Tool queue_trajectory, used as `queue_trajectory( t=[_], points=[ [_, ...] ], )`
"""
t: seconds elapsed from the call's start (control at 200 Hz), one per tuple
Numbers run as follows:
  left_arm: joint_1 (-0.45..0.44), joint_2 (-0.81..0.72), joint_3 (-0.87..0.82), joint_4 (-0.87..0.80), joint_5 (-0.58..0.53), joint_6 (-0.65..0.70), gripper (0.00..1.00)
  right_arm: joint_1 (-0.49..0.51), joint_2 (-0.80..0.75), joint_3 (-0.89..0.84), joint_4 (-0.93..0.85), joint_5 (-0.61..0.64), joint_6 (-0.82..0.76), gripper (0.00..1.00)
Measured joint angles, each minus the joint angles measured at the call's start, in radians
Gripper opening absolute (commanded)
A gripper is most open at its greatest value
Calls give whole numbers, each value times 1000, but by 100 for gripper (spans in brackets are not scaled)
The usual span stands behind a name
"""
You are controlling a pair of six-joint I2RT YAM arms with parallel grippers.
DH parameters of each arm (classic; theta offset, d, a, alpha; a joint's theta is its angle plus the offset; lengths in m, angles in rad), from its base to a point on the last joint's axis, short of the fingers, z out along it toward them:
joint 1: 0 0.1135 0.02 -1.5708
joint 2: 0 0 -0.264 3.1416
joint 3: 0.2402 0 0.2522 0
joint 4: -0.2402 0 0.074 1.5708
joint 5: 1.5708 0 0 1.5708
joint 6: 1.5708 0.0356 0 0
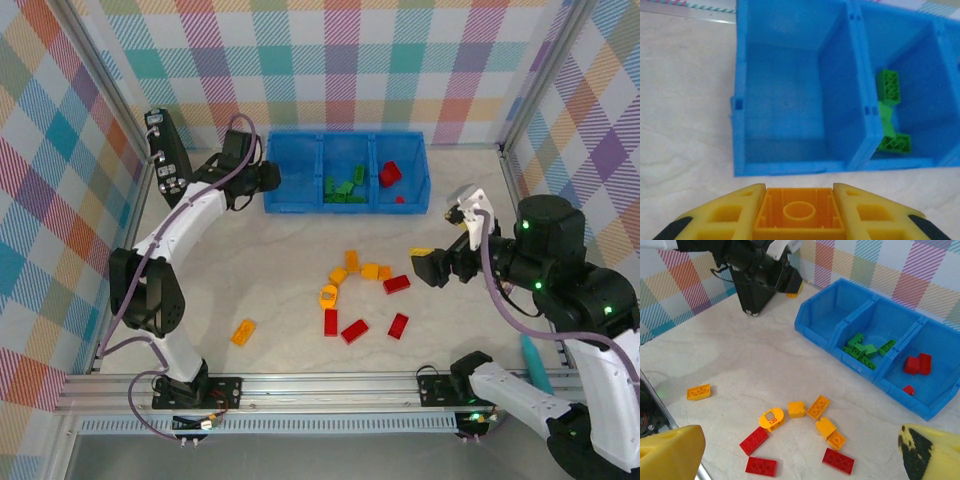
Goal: Sort the legos into containers by color
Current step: Place the lego in the container, then pick up the lego from the bottom-left of the table.
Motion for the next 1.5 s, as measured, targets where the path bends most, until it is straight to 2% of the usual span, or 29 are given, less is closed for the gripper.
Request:
queue_trajectory(
  t=[0.145,0.25,0.435,0.64,0.86,0.995,1.115,1.285,1.385,1.5],
  points=[
    [-2,101,58,64,13,-67,21,0,18,-17,1,3,0,99],
    [-3,204,124,95,30,-111,25,0,25,-27,6,11,0,99],
    [-22,333,193,127,40,-177,39,0,28,-47,34,28,5,99],
    [-42,380,250,138,40,-214,54,0,45,-50,63,28,12,99],
    [-43,353,263,92,33,-157,51,0,52,-95,77,26,23,99],
    [-43,169,110,11,1,-63,53,0,50,-139,103,15,32,99],
    [-40,-134,-87,-110,-25,16,57,0,52,-180,126,6,39,99],
    [-35,-538,-332,-298,-41,53,59,0,83,-186,166,-1,50,99],
    [-37,-678,-434,-426,-53,50,63,-3,108,-186,198,-14,50,99],
    [-43,-750,-485,-532,-47,33,63,-4,131,-186,229,-43,54,99]
  ],
)
